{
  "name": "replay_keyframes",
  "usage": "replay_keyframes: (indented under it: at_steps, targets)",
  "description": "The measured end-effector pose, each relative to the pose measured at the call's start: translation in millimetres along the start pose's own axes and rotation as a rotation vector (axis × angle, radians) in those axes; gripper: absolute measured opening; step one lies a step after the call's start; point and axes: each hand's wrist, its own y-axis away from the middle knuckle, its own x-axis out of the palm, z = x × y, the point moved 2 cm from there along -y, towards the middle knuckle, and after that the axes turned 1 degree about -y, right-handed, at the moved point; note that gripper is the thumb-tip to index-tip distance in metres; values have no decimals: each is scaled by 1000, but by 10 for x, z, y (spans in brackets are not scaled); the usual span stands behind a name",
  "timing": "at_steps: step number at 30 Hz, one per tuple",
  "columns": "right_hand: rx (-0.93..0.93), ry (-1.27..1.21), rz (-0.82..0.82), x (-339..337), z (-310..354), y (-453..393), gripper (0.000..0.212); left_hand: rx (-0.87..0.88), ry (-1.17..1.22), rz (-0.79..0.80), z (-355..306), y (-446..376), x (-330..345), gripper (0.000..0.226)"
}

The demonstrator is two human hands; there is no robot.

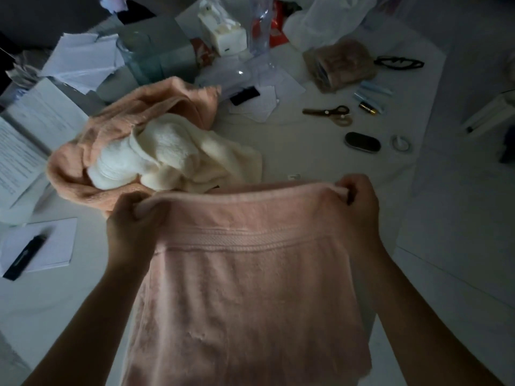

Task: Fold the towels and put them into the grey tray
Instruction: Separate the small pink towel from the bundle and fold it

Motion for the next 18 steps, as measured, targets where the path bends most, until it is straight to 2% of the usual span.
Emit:
replay_keyframes:
  at_steps: [2, 4, 7, 9, 12, 15, 18]
  targets:
    - [78, 96, 30, 127, -62, -185, 21, 21, -92, -17, -12, -126, 110, 20]
    - [169, 243, 90, 186, -219, -264, 33, 18, -198, -27, 28, -154, 171, 22]
    - [257, 310, 1, 50, -346, -109, 45, 40, -246, -9, 138, -63, 107, 25]
    - [333, 240, 0, -84, -399, 114, 32, 26, -253, 14, 251, 28, -4, 33]
    - [440, 225, 115, -205, -422, 373, 30, -69, -215, 66, 373, 195, -166, 43]
    - [448, 311, 311, -267, -491, 474, 19, -116, -290, 144, 442, 439, -354, 44]
    - [438, 256, 392, -330, -524, 495, 19, -186, -341, 201, 508, 647, -552, 45]
